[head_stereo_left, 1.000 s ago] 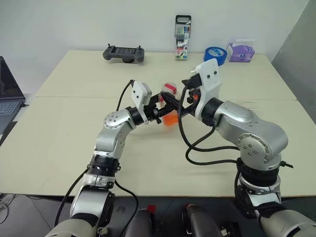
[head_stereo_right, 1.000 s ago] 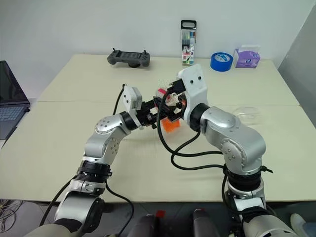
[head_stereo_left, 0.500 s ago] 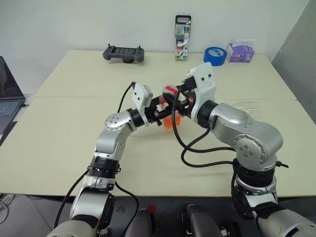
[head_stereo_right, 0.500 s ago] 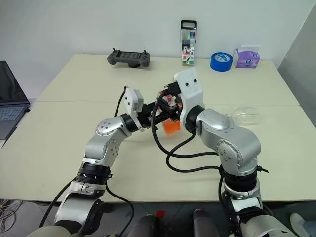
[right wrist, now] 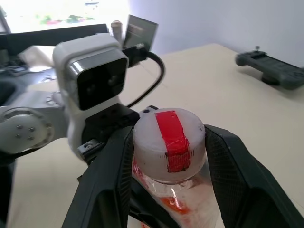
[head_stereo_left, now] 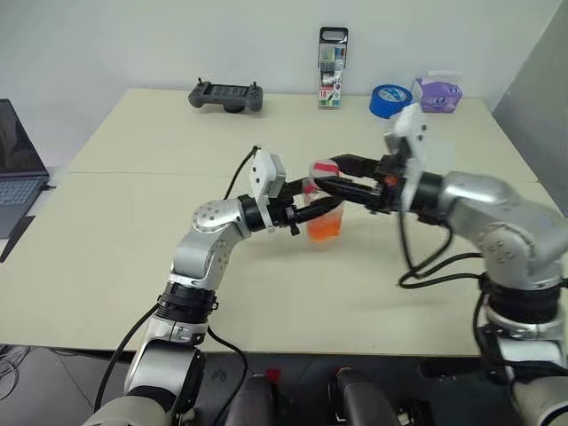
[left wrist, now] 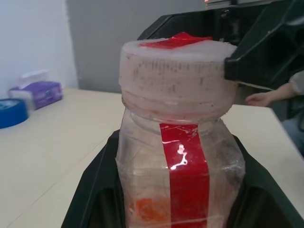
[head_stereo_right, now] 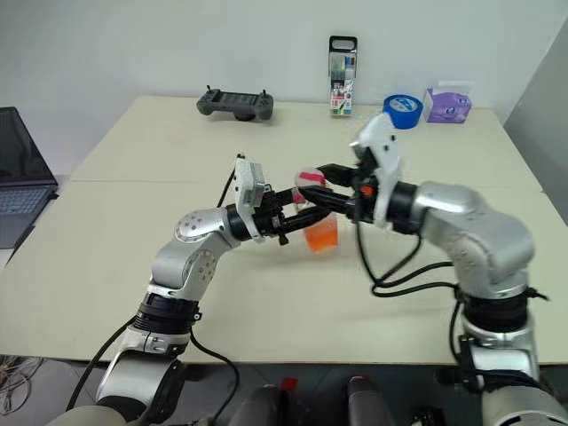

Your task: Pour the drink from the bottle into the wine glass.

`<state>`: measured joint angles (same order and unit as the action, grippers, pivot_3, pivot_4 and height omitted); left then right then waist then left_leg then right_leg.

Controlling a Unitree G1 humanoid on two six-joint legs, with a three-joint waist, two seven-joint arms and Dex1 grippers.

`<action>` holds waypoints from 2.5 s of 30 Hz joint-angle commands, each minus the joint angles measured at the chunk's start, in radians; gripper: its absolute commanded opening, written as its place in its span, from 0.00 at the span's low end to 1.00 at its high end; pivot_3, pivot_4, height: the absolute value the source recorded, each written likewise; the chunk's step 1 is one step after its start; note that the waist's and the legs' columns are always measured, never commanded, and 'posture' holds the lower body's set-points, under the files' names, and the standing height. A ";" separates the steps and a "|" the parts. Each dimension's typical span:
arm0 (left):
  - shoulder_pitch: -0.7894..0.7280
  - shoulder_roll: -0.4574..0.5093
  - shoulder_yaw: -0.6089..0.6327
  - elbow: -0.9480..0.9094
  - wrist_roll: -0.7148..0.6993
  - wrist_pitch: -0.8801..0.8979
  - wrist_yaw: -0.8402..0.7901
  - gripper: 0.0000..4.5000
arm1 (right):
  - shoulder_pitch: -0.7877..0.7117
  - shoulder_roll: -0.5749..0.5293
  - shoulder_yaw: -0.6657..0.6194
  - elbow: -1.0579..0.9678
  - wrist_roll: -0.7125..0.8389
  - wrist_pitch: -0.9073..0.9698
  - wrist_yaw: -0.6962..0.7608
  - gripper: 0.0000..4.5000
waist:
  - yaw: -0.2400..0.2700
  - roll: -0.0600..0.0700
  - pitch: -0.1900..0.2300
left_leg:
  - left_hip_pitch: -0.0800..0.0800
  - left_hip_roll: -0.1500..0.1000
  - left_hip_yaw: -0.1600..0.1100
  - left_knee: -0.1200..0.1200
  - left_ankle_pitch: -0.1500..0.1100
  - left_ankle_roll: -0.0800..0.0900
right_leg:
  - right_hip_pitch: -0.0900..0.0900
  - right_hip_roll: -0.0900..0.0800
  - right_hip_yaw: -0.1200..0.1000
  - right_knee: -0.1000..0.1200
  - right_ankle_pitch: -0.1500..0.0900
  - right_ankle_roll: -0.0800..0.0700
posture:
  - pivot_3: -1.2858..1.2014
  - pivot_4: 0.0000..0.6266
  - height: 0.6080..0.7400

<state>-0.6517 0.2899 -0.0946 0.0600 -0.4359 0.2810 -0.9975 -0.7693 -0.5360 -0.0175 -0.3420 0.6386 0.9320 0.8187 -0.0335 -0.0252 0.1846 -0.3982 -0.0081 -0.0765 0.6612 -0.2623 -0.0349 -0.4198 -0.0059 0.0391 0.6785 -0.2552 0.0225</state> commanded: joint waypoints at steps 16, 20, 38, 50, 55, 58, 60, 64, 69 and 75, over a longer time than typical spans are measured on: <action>-0.010 0.002 0.012 -0.011 -0.028 0.050 0.017 0.42 | -0.114 0.013 0.045 0.021 -0.069 -0.152 0.047 0.86 | 0.002 0.002 0.001 | 0.000 0.001 -0.002 0.001 0.000 0.000 | -0.001 0.000 0.002 0.001 0.000 0.000 | 0.52 0.24 1.00; -0.018 -0.002 0.010 0.006 -0.024 0.045 0.013 0.42 | -0.085 0.019 0.036 -0.087 -0.077 -0.077 -0.088 1.00 | 0.005 0.002 0.001 | -0.001 0.001 -0.004 0.001 0.000 0.000 | -0.001 0.000 0.000 0.001 0.000 0.000 | 0.52 0.24 1.00; -0.071 0.007 0.005 0.112 0.019 -0.024 -0.047 0.42 | -0.001 0.442 -0.034 -0.563 -0.202 0.597 -0.828 1.00 | 0.002 0.003 0.001 | 0.000 0.001 -0.004 0.000 0.000 -0.001 | -0.002 -0.003 0.000 0.002 0.000 0.000 | 0.52 0.24 1.00; -0.079 -0.007 0.002 0.148 0.057 -0.099 -0.050 0.42 | -0.004 0.548 0.017 -0.575 -0.304 0.675 -0.904 1.00 | 0.001 0.003 0.001 | 0.000 0.001 -0.004 0.000 0.000 -0.001 | -0.002 -0.003 0.000 0.002 0.000 0.000 | 0.52 0.24 1.00; -0.075 -0.009 -0.001 0.149 0.059 -0.099 -0.053 0.42 | -0.011 0.566 0.036 -0.568 -0.335 0.680 -0.908 1.00 | 0.000 0.003 0.001 | 0.000 0.001 -0.004 0.000 0.000 -0.001 | -0.002 -0.002 0.000 0.002 0.000 0.000 | 0.52 0.24 1.00; -0.074 -0.008 -0.001 0.149 0.059 -0.098 -0.056 0.42 | -0.012 0.571 0.037 -0.561 -0.348 0.682 -0.906 1.00 | 0.000 0.003 0.001 | 0.000 0.001 -0.004 0.000 0.000 -0.001 | -0.002 -0.002 0.000 0.002 0.000 0.000 | 0.52 0.24 1.00; -0.076 -0.008 0.000 0.150 0.058 -0.097 -0.056 0.42 | -0.012 0.575 0.038 -0.556 -0.357 0.682 -0.904 1.00 | 0.000 0.003 0.001 | 0.000 0.001 -0.004 0.000 0.000 -0.001 | -0.002 -0.002 0.000 0.002 0.000 0.000 | 0.52 0.24 1.00; -0.078 -0.011 0.001 0.152 0.059 -0.097 -0.052 0.42 | -0.015 0.591 0.040 -0.538 -0.368 0.682 -0.902 1.00 | 0.000 0.003 0.001 | 0.000 0.001 -0.004 0.000 0.000 -0.001 | -0.002 -0.002 0.000 0.002 0.000 0.000 | 0.52 0.24 1.00; -0.073 -0.013 -0.002 0.152 0.065 -0.100 -0.048 0.42 | -0.020 0.593 0.047 -0.524 -0.375 0.682 -0.895 1.00 | 0.000 0.003 0.001 | 0.000 0.001 -0.004 0.000 0.000 -0.001 | -0.002 -0.001 0.000 0.002 0.000 0.000 | 0.52 0.24 1.00; -0.071 -0.012 0.000 0.151 0.065 -0.096 -0.045 0.42 | -0.020 0.588 0.054 -0.513 -0.394 0.682 -0.891 0.66 | 0.000 0.003 0.001 | 0.000 0.001 -0.004 0.000 0.000 0.000 | -0.002 -0.001 0.000 0.002 0.000 0.000 | 0.52 0.24 1.00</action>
<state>-0.7069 0.2808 -0.1039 0.2375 -0.3646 0.2063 -1.0383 -0.7669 0.0498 0.0368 -0.8330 0.2572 1.6062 -0.0677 -0.0339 -0.0222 0.1859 -0.3986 -0.0071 -0.0806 0.6611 -0.2620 -0.0354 -0.4215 -0.0070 0.0391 0.6802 -0.2552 0.0224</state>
